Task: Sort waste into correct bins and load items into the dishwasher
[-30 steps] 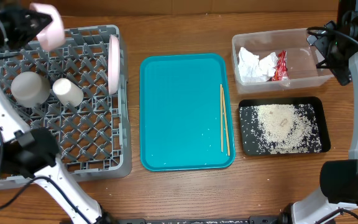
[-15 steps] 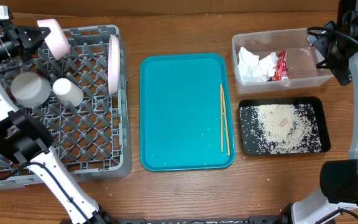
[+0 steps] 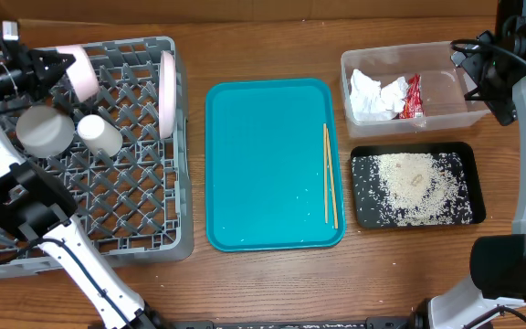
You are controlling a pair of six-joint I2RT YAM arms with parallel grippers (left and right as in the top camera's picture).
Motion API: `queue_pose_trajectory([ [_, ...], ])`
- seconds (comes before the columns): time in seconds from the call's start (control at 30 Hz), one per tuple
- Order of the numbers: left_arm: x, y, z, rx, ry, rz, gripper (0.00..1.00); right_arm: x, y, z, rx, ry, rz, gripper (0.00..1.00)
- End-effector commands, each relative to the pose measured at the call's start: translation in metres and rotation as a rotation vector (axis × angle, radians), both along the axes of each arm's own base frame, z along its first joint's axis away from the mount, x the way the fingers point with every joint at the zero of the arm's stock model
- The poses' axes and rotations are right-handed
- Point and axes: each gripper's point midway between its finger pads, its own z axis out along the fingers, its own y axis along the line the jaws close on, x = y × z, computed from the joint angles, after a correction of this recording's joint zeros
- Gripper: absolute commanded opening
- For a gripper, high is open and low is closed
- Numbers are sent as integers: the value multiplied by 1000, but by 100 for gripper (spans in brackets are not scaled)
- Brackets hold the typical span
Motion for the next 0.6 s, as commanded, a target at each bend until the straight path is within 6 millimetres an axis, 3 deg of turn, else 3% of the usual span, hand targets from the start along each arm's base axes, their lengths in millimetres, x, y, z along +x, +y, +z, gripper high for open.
queue_pose_trajectory([
  [0.0, -4, 16, -20, 98, 11, 10, 4, 0, -1, 7, -11, -18, 4, 100],
  [0.17, -4, 12, -15, 95, -44, -18, 4, 0, -1, 7, -11, -18, 4, 100],
  [0.37, -3, -2, 20, -45, -203, -68, 4, 0, -1, 7, -11, -18, 4, 100],
  [0.57, -4, -15, 17, 2, -244, -112, 4, 0, -1, 7, -11, -18, 4, 100],
])
